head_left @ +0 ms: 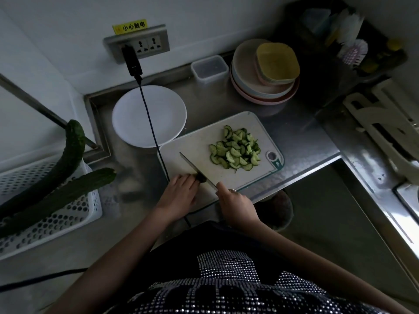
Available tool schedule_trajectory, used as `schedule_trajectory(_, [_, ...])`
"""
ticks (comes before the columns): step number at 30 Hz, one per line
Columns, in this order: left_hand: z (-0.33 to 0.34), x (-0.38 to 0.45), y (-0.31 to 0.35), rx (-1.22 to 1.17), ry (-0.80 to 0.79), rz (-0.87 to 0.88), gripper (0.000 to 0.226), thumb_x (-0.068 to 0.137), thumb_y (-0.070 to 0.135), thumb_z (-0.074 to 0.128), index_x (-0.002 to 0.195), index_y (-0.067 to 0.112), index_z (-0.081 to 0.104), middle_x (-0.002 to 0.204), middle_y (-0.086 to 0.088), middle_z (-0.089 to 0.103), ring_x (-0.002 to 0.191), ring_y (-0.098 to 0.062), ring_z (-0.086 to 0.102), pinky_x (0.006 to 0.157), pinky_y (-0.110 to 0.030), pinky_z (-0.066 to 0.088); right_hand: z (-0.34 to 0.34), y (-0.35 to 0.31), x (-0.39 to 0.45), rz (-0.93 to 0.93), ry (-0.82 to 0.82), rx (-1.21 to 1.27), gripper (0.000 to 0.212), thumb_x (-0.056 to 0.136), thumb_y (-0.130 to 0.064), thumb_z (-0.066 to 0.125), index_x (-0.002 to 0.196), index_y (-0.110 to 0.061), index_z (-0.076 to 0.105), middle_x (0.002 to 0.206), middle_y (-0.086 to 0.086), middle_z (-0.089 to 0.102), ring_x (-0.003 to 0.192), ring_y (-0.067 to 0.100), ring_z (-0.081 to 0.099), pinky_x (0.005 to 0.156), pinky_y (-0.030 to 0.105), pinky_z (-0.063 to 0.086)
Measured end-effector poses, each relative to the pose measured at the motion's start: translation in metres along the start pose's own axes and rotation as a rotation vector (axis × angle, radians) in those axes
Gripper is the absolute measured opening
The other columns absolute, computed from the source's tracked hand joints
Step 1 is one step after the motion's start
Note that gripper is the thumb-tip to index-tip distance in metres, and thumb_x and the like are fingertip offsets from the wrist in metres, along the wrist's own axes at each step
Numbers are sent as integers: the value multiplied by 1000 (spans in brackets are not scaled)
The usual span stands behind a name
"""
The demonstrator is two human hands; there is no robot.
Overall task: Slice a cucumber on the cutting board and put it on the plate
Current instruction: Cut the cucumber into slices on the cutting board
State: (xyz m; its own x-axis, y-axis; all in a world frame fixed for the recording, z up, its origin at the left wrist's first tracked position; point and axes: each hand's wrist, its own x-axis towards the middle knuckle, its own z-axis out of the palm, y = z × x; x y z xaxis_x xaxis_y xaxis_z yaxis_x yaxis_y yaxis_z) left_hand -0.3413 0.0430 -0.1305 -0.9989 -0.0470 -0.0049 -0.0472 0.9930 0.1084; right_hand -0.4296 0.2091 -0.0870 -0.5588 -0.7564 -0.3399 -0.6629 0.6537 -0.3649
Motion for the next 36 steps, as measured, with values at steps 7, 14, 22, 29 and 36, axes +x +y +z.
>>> schedule_trajectory(7, [0,2,0,29,-49,0,48,72,25,39,106,3,64,96,-12,60,91,-27,48,78,-37,33,2,-2,1,-4,-29,-16,14,100,-22,38,110,-19,29,96,14,62,82,37,63,57,36,37])
schedule_trajectory(14, [5,2,0,46,-3,8,49,65,30,55,105,4,49,96,-14,60,91,-28,44,82,-40,31,0,-3,5,67,-103,-1,19,95,-11,38,112,-14,32,97,17,63,89,39,63,62,38,39])
schedule_trajectory(22, [9,0,1,41,-10,-49,44,73,28,38,104,4,58,95,-12,61,89,-27,49,80,-38,32,-9,-2,-8,90,-33,138,11,101,-24,36,104,-14,35,93,21,63,85,41,62,58,37,36])
schedule_trajectory(29, [10,-1,0,41,28,-37,41,73,24,37,101,4,59,90,-13,61,91,-27,43,79,-38,32,-11,-5,-7,50,-50,106,13,101,-25,35,106,-13,35,94,19,64,85,40,63,59,36,35])
schedule_trajectory(36, [10,-1,1,45,34,-15,43,67,24,61,105,4,54,96,-14,62,95,-28,43,82,-39,30,-8,-4,-4,56,-81,89,11,100,-22,37,105,-13,34,93,20,63,84,40,62,58,37,36])
